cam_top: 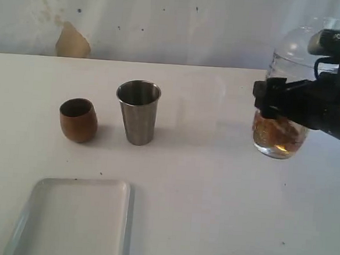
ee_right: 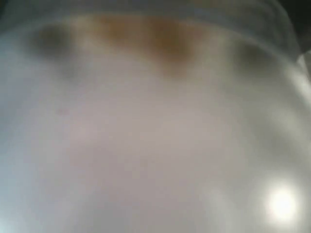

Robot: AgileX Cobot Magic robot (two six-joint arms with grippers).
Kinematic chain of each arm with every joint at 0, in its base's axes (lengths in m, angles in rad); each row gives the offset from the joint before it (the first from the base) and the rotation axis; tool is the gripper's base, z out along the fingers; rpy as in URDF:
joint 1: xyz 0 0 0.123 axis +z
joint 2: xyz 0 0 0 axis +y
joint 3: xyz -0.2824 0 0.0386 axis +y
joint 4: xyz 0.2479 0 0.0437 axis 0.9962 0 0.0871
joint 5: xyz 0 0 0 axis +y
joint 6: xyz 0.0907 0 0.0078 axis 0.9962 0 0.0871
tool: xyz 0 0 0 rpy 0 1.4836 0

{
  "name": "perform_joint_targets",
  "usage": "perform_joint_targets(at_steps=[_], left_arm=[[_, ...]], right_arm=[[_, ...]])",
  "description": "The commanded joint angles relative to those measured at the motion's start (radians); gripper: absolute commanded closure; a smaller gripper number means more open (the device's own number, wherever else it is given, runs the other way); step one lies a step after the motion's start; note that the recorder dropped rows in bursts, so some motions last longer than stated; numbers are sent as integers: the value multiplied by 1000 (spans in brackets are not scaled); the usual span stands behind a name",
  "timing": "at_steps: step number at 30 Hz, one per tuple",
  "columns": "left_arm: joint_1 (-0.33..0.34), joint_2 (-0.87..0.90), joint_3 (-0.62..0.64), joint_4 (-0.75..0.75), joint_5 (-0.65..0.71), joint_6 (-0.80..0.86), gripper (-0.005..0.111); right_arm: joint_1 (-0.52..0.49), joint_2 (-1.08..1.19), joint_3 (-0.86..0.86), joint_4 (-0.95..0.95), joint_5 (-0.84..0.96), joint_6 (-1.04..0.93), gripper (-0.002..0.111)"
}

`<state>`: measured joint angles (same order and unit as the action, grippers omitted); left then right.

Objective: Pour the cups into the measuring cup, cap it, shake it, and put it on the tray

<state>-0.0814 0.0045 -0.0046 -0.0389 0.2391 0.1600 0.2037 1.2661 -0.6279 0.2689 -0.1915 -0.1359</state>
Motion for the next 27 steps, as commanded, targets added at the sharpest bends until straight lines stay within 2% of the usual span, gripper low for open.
perform_joint_targets(at_steps=[1,2,4,5,6,7,8,10,11,13,14,15,17,18,20,24,27], left_arm=[[-1,-4,5,7,-7,-2,107],[-1,-4,5,7,-7,-2,107],[-1,-4,5,10,-7,-2,107],[-1,-4,5,10,-7,-2,107],[-1,-4,5,10,-7,-2,107],[-1,-4,5,10,-7,-2,107],[-1,-4,5,10,-7,-2,107],[-1,-4,5,10,-7,-2,107],[-1,-4,5,10,-7,-2,107],[-1,-4,5,10,-7,-2,107],[-1,-4,5,10,-7,-2,107],[-1,-4,5,10,-7,-2,107],[-1,-4,5,10,-7,-2,107],[-1,-4,5,10,-7,-2,107],[-1,-4,5,10,-7,-2,107],[-1,-4,5,10,-7,-2,107],[-1,-4,5,10,-7,-2,107]], right_arm=[[6,-26,-18,83,-84,-62,108],[-19,-26,-11,247,-120,-14,108],[17,-28,-23,-24,-107,-189,108],[28,-26,-28,-90,-79,-258,108],[5,-26,-28,55,-90,-260,108],[-29,-26,-28,317,-104,-216,108],[-46,-26,-28,412,-105,-242,108],[-21,-19,-44,128,-25,-498,108],[-19,-17,-44,158,-36,-542,108],[-81,-15,-44,569,-107,-505,108],[-107,-9,-44,650,-107,-502,108],[-114,5,-50,586,-94,-558,108],[-115,46,-72,335,-25,-742,108],[-115,74,-74,280,-4,-806,108],[-115,113,-70,279,-41,-869,108],[-115,191,-77,273,-169,-821,108],[-115,239,-103,255,-193,-835,108]])
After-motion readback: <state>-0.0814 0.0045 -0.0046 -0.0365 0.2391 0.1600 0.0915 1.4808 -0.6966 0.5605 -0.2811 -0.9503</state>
